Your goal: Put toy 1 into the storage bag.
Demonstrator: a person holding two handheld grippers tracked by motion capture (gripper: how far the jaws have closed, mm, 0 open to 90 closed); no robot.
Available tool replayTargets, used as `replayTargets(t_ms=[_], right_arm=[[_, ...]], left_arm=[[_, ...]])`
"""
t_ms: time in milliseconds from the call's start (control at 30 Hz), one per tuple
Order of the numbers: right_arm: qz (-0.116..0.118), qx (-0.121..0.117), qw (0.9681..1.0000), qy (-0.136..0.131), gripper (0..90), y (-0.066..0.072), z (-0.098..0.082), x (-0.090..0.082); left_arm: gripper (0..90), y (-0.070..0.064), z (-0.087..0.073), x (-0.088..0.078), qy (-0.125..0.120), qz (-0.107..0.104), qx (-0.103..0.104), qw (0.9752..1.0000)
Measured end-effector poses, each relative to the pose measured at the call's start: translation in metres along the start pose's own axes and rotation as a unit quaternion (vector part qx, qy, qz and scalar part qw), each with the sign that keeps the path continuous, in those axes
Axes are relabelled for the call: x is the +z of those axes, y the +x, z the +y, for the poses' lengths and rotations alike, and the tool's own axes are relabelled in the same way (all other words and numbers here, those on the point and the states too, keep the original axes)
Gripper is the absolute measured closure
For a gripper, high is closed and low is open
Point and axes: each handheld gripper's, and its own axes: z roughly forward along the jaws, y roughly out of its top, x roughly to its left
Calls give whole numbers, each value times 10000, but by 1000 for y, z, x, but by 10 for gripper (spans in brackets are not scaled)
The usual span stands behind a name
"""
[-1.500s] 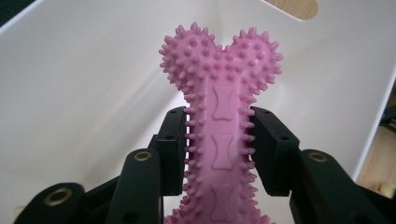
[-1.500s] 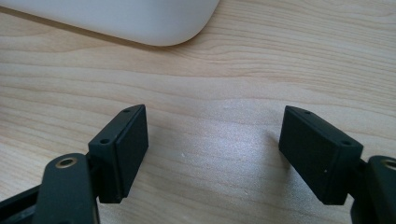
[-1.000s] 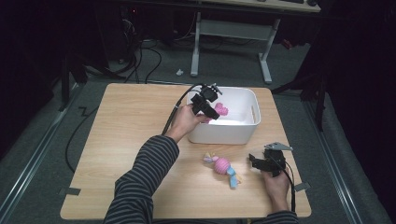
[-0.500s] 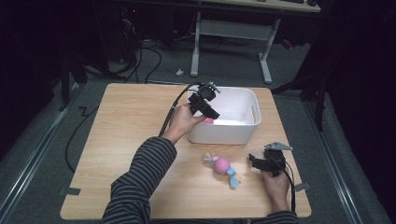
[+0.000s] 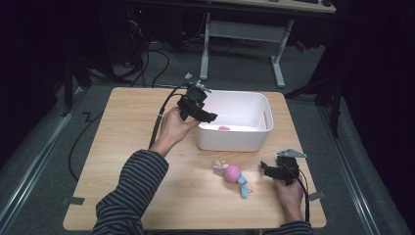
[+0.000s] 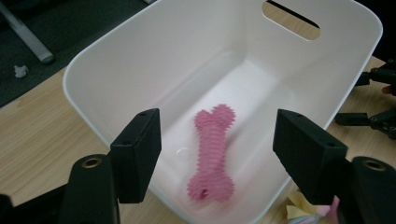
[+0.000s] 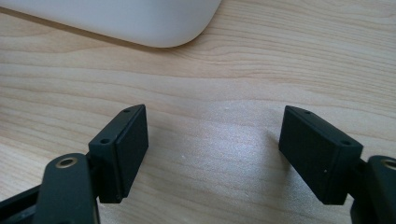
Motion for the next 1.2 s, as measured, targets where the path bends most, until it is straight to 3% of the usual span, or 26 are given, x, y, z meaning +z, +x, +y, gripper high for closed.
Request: replayTargets(t_ms=[233,467,900,1200], right_arm=[[10,-13,10000,1,241,0,0,0],[8,-13,10000,0,242,0,0,0],[8,-14,10000,1,242,0,0,0],[7,-10,10000,1,241,1,0,0]], left_arm=[[313,4,-24,-25,-177,74,-139,9997],[312,6,-49,-41,-197,222,-191,9994],[303,14,-87,-53,-290,337,-439,9980],[305,14,-105,-66,-425,455,-469,9970]])
